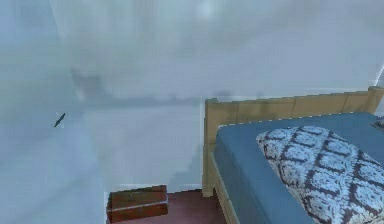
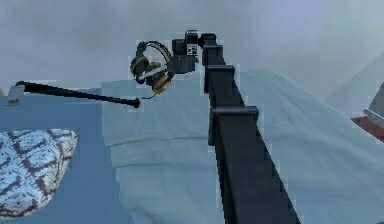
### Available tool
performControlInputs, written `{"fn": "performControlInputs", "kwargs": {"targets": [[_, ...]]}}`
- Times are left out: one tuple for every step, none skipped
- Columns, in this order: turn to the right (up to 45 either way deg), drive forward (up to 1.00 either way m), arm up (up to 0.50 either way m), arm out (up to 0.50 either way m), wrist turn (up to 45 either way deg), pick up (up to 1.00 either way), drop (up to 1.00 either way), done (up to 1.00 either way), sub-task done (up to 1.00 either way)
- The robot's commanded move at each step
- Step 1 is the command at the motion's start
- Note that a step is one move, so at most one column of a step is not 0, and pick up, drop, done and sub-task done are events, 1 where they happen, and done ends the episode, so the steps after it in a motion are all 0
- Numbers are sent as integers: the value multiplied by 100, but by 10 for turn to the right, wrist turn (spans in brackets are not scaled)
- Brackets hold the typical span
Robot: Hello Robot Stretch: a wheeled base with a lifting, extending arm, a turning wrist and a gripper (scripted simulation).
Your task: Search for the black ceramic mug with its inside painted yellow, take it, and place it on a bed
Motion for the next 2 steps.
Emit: {"fn": "performControlInputs", "kwargs": {"targets": [[0,0,0,0,120,0,0,0,0],[0,0,-4,0,0,0,0,0,0]]}}
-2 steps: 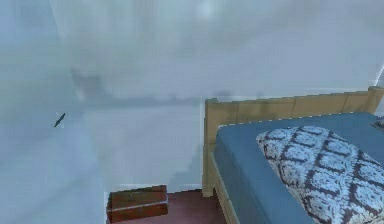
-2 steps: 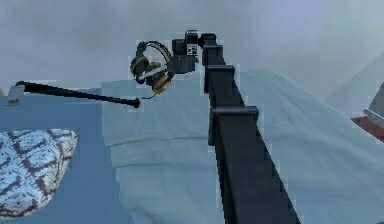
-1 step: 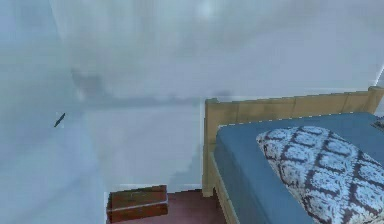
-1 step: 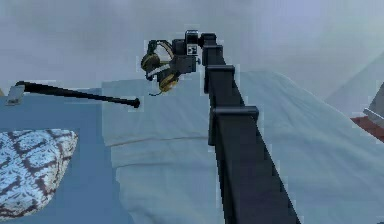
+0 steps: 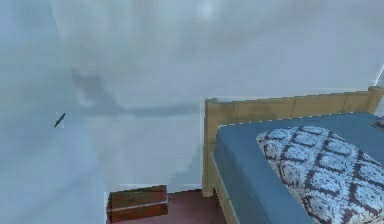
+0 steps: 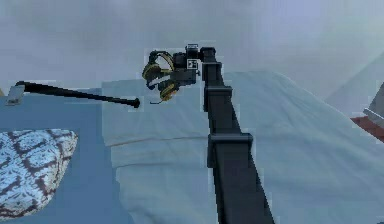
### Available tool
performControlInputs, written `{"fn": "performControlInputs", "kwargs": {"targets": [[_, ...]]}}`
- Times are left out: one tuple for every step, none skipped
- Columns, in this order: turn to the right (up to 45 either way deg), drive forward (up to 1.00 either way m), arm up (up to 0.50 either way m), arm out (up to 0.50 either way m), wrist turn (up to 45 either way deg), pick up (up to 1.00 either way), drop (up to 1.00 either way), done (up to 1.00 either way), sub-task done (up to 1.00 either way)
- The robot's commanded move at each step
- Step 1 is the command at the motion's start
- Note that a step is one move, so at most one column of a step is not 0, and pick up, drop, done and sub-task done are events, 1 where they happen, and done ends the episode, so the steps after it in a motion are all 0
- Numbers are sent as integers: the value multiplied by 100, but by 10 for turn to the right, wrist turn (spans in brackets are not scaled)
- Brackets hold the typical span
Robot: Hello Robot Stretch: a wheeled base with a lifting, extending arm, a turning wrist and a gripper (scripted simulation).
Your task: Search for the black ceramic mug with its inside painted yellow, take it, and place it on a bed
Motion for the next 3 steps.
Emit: {"fn": "performControlInputs", "kwargs": {"targets": [[0,0,-32,0,0,0,0,0,0],[0,0,0,0,0,0,100,0,0],[0,0,4,0,0,0,0,0,0]]}}
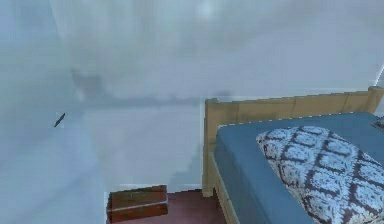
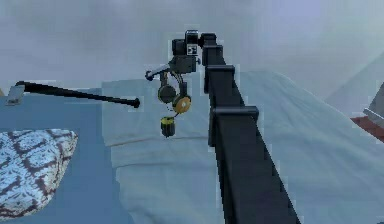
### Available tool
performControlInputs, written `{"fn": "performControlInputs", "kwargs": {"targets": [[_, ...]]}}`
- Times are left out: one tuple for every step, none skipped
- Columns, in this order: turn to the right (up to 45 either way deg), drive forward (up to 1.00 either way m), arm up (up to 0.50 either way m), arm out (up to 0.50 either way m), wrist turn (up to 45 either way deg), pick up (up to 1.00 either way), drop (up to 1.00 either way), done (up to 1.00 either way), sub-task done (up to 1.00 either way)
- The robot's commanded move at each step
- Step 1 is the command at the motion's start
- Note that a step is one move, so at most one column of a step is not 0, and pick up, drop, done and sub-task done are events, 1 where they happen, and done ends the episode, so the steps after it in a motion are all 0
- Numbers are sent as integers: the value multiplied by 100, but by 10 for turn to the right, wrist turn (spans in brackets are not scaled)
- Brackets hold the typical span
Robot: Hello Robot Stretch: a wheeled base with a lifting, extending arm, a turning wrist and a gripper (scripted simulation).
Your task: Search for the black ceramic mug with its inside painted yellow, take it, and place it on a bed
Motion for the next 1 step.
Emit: {"fn": "performControlInputs", "kwargs": {"targets": [[0,0,0,-8,0,0,0,0,0]]}}
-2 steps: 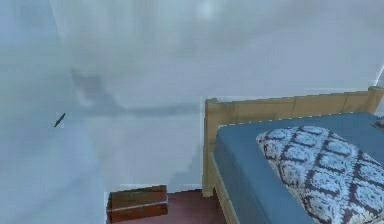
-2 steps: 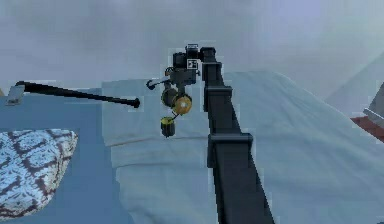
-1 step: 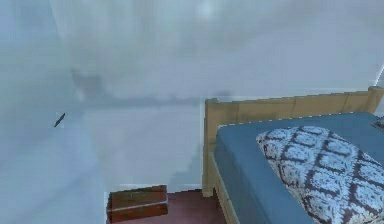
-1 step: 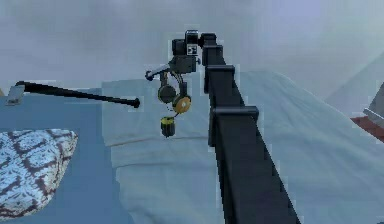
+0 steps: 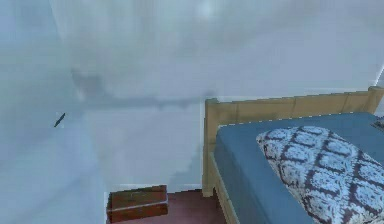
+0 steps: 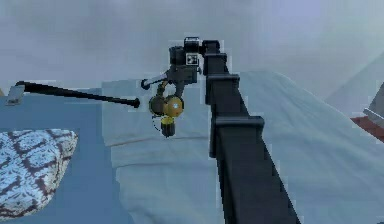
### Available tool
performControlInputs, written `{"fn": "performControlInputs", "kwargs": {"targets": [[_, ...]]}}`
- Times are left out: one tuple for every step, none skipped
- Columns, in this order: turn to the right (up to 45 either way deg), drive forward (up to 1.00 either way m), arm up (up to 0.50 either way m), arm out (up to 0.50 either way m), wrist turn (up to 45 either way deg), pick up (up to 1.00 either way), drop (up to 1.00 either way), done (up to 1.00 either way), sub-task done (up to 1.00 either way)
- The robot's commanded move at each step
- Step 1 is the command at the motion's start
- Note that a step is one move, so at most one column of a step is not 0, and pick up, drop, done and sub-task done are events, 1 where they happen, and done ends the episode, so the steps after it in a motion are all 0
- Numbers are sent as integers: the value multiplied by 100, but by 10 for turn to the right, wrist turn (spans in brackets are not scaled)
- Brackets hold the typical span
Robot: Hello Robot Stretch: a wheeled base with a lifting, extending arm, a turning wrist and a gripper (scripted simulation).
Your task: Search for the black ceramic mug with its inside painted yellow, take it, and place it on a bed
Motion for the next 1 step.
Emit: {"fn": "performControlInputs", "kwargs": {"targets": [[0,0,0,0,0,0,0,100,0]]}}
